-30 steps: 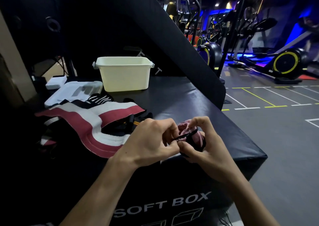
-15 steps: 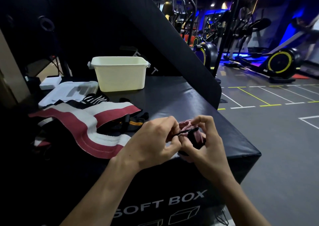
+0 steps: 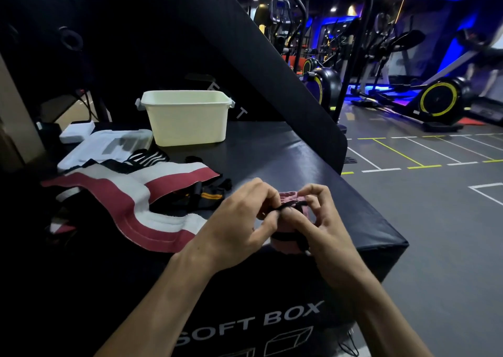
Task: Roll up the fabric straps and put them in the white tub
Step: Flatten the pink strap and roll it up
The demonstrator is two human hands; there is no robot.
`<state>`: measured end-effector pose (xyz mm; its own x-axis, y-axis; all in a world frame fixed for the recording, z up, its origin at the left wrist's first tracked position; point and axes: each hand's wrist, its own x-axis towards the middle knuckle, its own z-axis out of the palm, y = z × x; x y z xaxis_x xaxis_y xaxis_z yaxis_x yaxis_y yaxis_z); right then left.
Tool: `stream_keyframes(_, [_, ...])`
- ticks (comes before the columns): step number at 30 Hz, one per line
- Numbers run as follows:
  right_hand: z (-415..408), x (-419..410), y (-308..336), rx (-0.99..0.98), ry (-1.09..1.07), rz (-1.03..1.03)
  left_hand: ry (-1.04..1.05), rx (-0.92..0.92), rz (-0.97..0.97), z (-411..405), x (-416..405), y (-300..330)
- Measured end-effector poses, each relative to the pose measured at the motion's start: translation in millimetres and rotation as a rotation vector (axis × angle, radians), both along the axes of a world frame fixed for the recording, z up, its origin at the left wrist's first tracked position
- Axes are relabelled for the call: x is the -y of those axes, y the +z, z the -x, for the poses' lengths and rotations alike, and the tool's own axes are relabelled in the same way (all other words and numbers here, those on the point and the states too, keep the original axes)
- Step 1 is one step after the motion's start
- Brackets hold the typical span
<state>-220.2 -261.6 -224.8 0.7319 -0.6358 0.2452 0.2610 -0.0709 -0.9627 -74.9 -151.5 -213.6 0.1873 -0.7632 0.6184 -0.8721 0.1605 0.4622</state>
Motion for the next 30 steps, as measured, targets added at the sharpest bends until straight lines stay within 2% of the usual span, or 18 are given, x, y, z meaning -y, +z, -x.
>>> stream_keyframes(2, [3.1,2.9,1.3,0.04,0.103,-0.044,0.042,0.013,0.048,-0.9,-1.5,0.0])
stream_keyframes(4, [2.8,4.8,0.7,0.043,0.108,-0.067,0.064,0.022,0.075,-0.2,-2.3,-0.6])
stream_keyframes(8, [1.6,4.9,0.5,0.003,-0.044,-0.014,0.088,0.03,0.066,9.4,0.6,-3.5])
stream_keyframes(11, [0.6,0.2,1.5,0.018,-0.101,-0.059,0.118,-0.009,0.061,14.3,3.2,-6.0])
stream_keyframes(18, [-4.6,-4.5,-5.0,0.037,-0.292,-0.038,0.059,-0.06,0.094,20.1,11.0,-12.2])
stream_keyframes(24, [1.1,-1.3,5.2,0.116,-0.2,-0.149,0.046,-0.19,0.168,17.9,11.4,-9.9])
stream_keyframes(30, [5.1,-4.6,10.1,0.088,-0.17,-0.16,0.044,-0.21,0.197,15.2,8.4,-0.4])
